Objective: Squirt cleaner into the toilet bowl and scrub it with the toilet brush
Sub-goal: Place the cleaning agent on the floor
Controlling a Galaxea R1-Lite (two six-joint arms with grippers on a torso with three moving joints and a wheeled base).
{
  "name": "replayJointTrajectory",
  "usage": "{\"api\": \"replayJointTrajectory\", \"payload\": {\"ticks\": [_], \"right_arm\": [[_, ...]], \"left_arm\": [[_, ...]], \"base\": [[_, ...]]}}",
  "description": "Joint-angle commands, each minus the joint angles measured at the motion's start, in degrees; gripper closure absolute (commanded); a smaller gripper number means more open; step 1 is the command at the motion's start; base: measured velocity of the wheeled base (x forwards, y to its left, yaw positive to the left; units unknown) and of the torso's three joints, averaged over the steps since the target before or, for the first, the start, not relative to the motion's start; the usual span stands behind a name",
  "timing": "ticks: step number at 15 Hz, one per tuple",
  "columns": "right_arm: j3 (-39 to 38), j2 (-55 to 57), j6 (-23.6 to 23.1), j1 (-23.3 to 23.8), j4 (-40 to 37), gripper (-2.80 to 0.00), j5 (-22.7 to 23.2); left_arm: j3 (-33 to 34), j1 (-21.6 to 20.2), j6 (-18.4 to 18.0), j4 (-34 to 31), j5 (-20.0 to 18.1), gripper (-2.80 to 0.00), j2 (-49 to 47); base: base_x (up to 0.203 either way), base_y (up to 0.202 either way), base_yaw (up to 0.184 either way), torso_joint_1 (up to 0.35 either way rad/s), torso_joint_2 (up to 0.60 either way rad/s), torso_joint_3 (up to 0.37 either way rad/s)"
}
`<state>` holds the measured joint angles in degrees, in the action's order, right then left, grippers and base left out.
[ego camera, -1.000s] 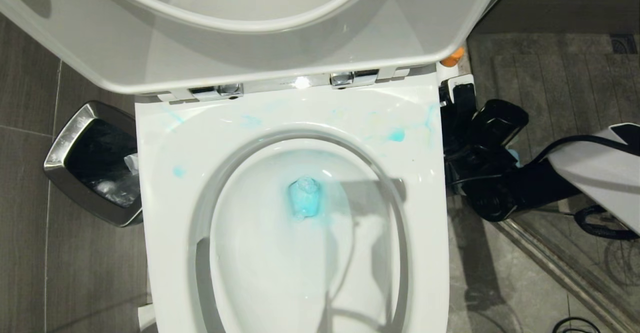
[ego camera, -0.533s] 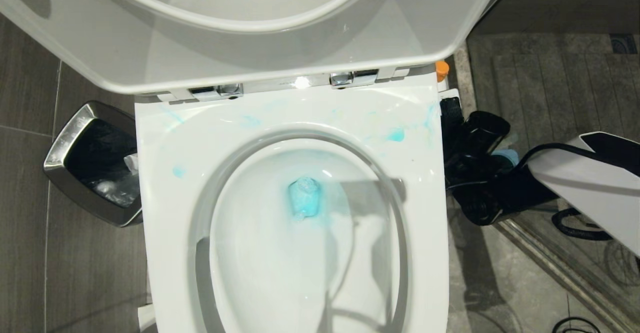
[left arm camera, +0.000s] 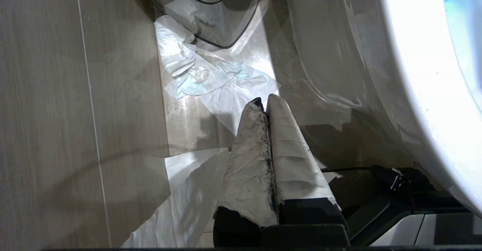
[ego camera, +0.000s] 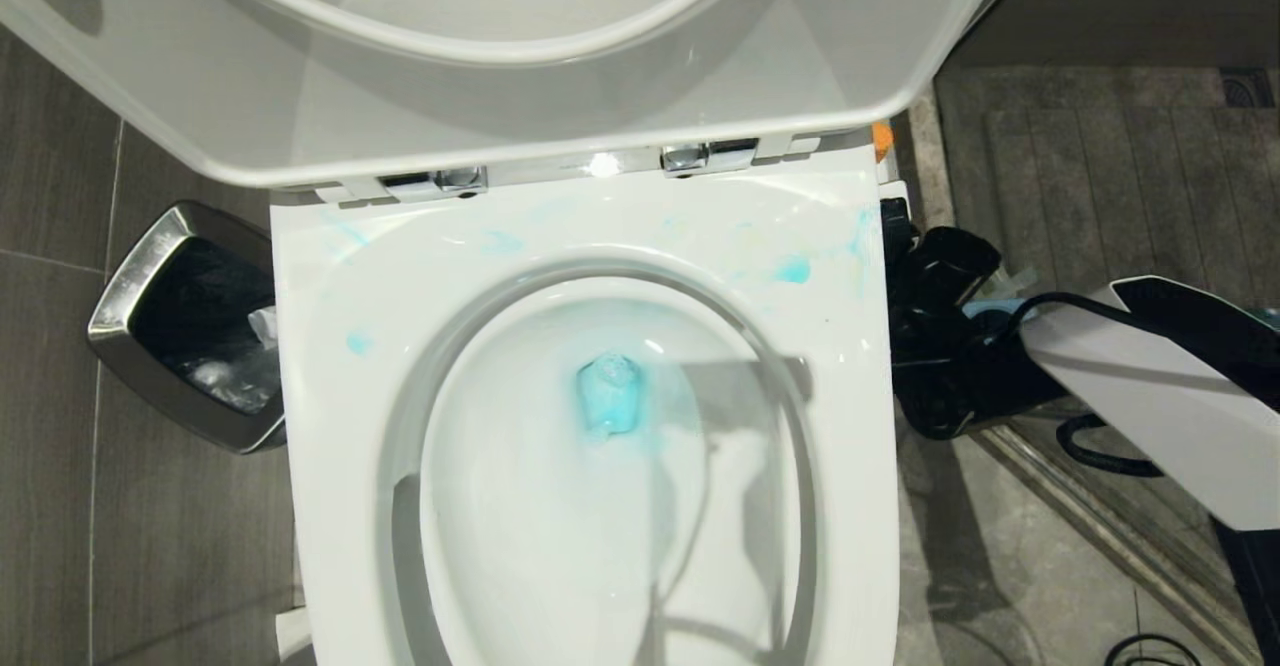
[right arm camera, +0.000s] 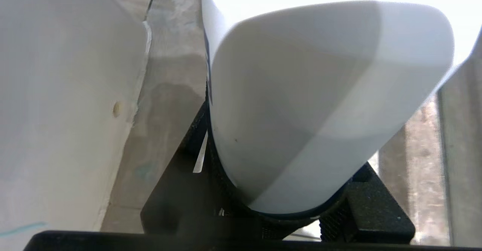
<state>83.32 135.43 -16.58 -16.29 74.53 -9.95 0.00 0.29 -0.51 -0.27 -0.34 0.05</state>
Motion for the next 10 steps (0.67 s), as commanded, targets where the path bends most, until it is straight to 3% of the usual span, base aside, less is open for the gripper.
{"api": "replayJointTrajectory", "payload": {"ticks": [1,7,10], "right_arm": [[0.17,1.46,-0.12,0.03,0.44,0.00,-0.07],[10.71,5.54,-1.63,0.72,0.45,0.00,0.01],[11.51,6.06,-1.79,0.73,0.26,0.00,0.02]], "left_arm": [[0.00,-0.03,-0.02,0.00,-0.01,0.00,-0.05],[0.00,-0.03,-0.02,0.00,-0.01,0.00,-0.05],[0.00,-0.03,-0.02,0.00,-0.01,0.00,-0.05]], "base": [[0.000,0.000,0.000,0.000,0.00,0.000],[0.000,0.000,0.000,0.000,0.00,0.000],[0.000,0.000,0.000,0.000,0.00,0.000]]}}
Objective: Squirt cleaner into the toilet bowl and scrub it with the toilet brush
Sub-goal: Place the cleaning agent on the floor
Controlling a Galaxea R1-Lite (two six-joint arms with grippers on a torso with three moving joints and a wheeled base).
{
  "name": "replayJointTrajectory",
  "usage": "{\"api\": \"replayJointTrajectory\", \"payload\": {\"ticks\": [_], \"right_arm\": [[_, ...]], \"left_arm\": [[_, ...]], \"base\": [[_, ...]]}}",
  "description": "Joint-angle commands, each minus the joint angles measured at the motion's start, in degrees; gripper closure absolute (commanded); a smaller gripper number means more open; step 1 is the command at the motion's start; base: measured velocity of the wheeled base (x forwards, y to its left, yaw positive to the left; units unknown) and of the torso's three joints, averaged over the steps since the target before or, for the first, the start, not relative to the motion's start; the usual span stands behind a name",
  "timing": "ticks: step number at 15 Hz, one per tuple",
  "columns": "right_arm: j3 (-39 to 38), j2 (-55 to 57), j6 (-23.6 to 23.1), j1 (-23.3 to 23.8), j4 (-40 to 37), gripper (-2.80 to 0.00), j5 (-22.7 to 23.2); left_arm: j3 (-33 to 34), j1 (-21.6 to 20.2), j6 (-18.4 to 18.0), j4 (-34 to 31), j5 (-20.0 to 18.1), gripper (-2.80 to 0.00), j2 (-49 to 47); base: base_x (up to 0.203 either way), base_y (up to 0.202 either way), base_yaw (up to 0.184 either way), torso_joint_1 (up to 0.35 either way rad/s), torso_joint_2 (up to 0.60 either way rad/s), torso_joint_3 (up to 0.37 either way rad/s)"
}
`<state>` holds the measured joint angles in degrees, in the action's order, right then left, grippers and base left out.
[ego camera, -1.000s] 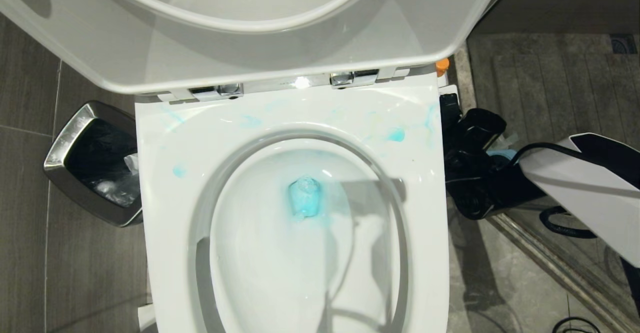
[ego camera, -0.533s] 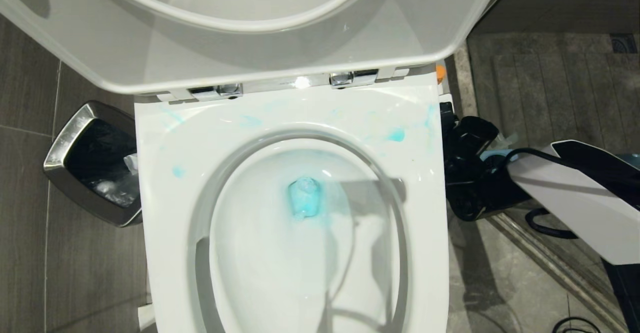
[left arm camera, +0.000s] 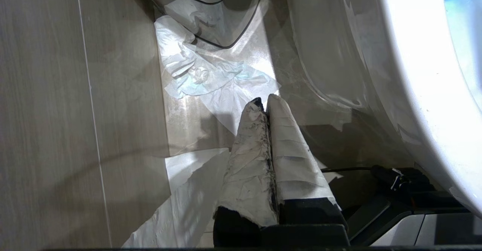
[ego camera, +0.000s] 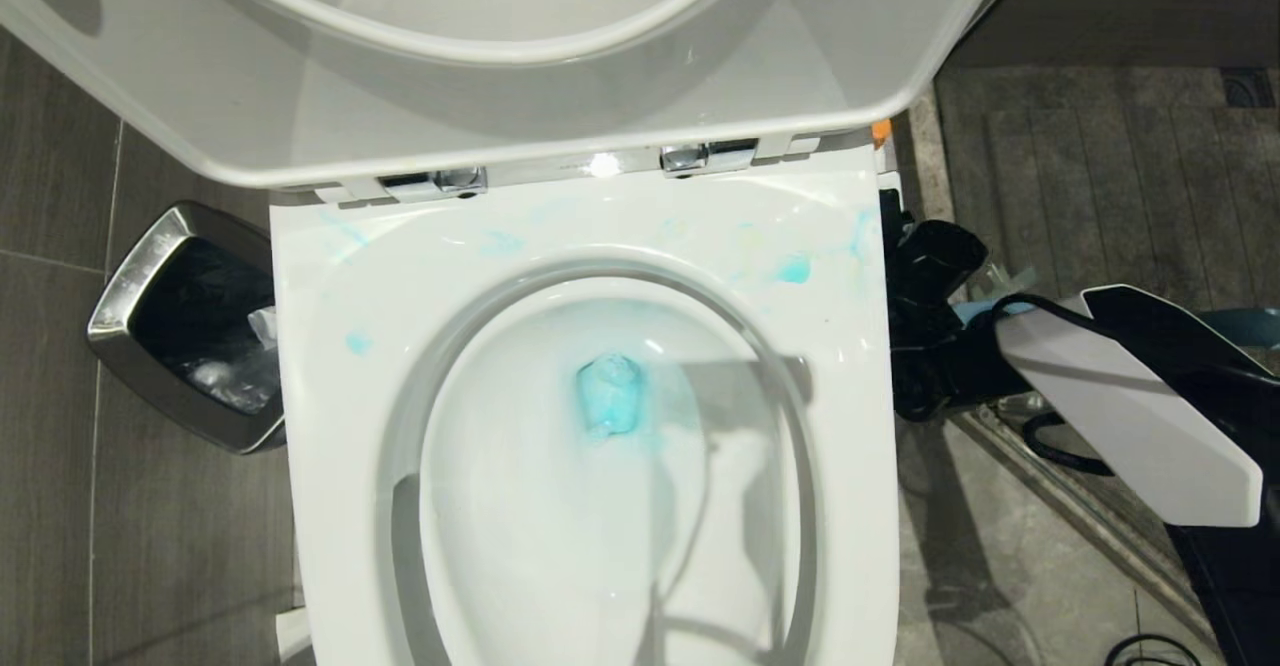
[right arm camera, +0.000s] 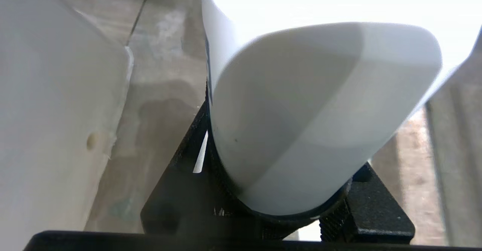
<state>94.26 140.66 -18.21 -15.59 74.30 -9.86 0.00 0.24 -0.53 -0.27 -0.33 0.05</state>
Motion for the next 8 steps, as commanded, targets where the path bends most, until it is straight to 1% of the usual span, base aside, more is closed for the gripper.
{"api": "replayJointTrajectory", "payload": {"ticks": [1,6,8], "right_arm": [[0.59,0.86,-0.16,0.04,0.49,0.00,-0.07],[1.22,1.97,-0.16,-0.14,0.49,0.00,-0.07],[3.30,3.34,-0.16,-0.39,0.59,0.00,-0.07]], "left_arm": [[0.00,0.02,0.00,0.00,-0.02,0.00,-0.05],[0.00,0.02,0.00,0.00,-0.02,0.00,-0.05],[0.00,0.02,0.00,0.00,-0.02,0.00,-0.05]], "base": [[0.000,0.000,0.000,0.000,0.00,0.000],[0.000,0.000,0.000,0.000,0.00,0.000],[0.000,0.000,0.000,0.000,0.00,0.000]]}}
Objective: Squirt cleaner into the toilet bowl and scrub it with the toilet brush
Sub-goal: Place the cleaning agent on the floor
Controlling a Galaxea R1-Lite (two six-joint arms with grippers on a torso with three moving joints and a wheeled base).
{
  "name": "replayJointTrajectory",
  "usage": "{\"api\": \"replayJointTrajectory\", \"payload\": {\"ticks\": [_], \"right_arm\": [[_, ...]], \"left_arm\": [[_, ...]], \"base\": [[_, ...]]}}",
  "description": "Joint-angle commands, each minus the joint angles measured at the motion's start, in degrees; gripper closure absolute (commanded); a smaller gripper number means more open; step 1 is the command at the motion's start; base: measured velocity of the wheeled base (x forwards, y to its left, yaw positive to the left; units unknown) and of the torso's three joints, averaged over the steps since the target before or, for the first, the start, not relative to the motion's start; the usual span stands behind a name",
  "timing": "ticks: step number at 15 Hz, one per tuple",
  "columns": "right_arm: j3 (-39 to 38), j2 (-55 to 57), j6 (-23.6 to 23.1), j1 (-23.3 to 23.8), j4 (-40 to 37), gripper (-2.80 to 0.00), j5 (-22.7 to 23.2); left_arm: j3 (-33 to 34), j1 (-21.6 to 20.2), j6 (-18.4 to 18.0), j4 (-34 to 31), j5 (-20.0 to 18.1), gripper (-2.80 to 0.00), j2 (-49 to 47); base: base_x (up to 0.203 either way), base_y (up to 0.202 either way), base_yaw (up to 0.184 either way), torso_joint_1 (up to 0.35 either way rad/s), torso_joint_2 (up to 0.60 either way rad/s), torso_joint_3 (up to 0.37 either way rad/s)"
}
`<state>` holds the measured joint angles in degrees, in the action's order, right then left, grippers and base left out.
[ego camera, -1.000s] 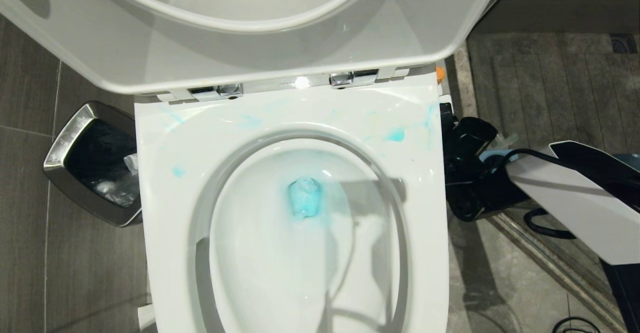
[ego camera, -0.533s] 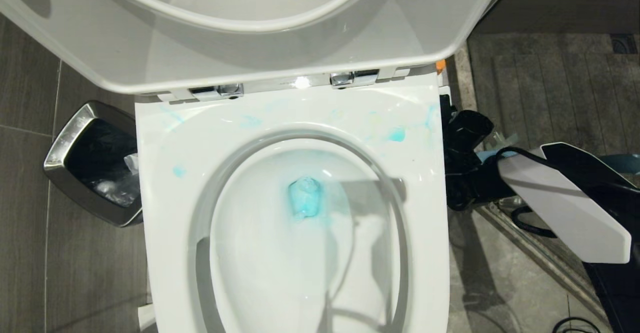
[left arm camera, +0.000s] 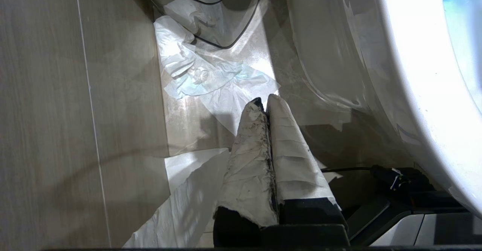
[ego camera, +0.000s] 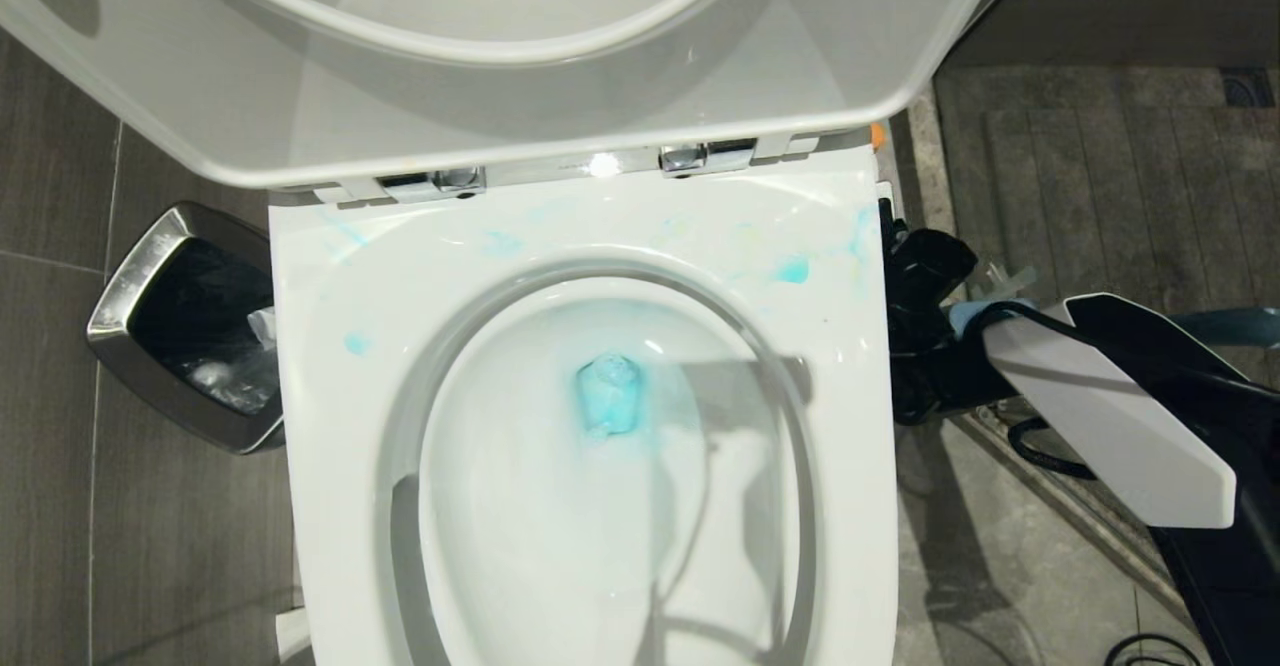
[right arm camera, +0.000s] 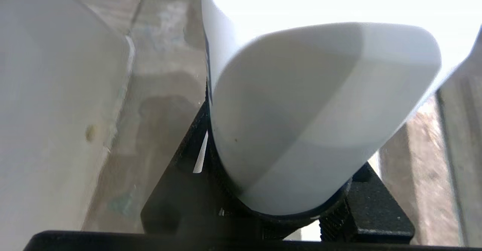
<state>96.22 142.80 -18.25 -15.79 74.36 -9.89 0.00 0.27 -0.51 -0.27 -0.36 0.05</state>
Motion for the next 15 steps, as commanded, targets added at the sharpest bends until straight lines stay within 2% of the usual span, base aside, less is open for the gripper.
{"api": "replayJointTrajectory", "payload": {"ticks": [1,12,15], "right_arm": [[2.93,1.87,-0.12,-0.21,0.59,0.00,-0.11],[4.43,3.39,-0.12,-0.10,0.88,0.00,-0.15],[7.70,4.80,-0.23,-0.12,2.17,0.00,-0.22]], "left_arm": [[0.00,-0.01,-0.02,0.00,0.01,0.00,-0.05],[0.00,-0.02,-0.02,0.00,0.01,0.00,-0.05],[0.00,0.00,-0.02,0.00,0.01,0.00,-0.05]], "base": [[0.000,0.000,0.000,0.000,0.00,0.000],[0.000,0.000,0.000,0.000,0.00,0.000],[0.000,0.000,0.000,0.000,0.00,0.000]]}}
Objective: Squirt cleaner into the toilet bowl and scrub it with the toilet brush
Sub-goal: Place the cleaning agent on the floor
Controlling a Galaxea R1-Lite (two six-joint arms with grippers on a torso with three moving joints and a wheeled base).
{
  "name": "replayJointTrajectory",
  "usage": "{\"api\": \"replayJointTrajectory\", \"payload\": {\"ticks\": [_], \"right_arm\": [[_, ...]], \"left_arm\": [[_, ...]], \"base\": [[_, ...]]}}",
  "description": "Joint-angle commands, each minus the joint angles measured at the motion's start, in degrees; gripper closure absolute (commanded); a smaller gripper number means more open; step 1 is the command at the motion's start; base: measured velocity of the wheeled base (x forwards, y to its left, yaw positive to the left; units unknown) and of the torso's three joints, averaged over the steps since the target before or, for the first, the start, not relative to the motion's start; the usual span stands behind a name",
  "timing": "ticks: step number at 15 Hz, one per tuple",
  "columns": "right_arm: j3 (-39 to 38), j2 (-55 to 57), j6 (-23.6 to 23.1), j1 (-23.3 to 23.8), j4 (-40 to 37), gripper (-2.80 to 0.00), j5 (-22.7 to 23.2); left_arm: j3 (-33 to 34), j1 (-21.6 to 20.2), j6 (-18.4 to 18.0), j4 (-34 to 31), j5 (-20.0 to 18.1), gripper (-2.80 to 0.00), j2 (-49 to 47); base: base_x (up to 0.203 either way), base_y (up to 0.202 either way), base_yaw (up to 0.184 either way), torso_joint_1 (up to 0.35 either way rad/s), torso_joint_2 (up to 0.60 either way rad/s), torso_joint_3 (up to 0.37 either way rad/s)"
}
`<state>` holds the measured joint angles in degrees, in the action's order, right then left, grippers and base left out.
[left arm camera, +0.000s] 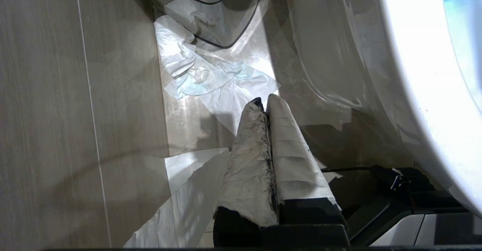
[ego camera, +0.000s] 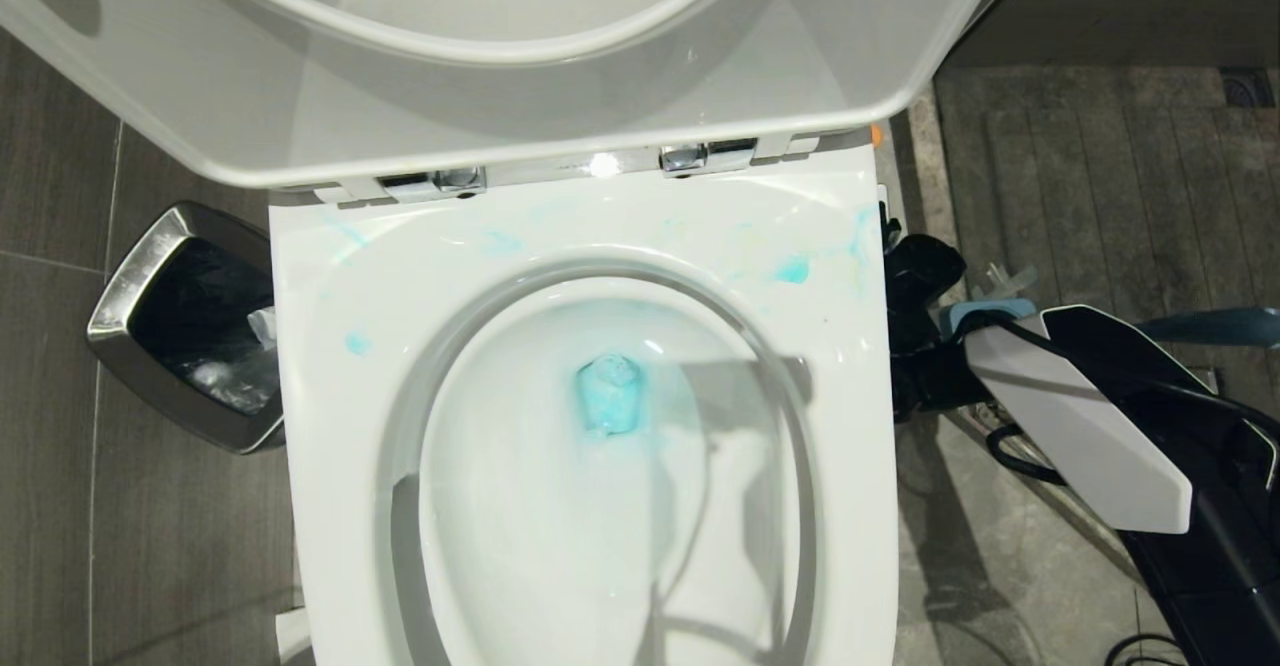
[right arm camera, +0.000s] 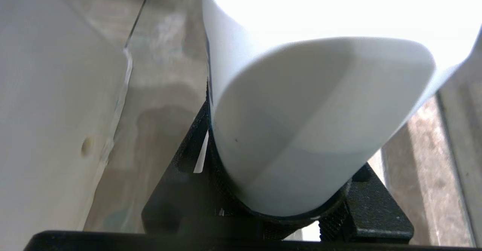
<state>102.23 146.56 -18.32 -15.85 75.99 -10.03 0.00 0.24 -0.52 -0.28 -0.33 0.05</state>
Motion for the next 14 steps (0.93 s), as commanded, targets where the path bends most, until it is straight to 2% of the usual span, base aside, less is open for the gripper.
{"api": "replayJointTrajectory", "payload": {"ticks": [1,3,14], "right_arm": [[3.18,1.58,-0.59,-0.06,0.50,0.00,-0.07],[5.35,2.50,-1.19,-0.15,0.48,0.00,-0.07],[5.17,3.55,-1.10,-1.03,0.65,0.00,-0.16]], "left_arm": [[0.00,-0.07,-0.01,0.02,-0.02,0.00,-0.05],[0.00,0.02,-0.01,0.02,-0.02,0.00,-0.05],[0.00,0.02,-0.01,0.02,-0.02,0.00,-0.05]], "base": [[0.000,0.000,0.000,0.000,0.00,0.000],[0.000,0.000,0.000,0.000,0.00,0.000],[0.000,0.000,0.000,0.000,0.00,0.000]]}}
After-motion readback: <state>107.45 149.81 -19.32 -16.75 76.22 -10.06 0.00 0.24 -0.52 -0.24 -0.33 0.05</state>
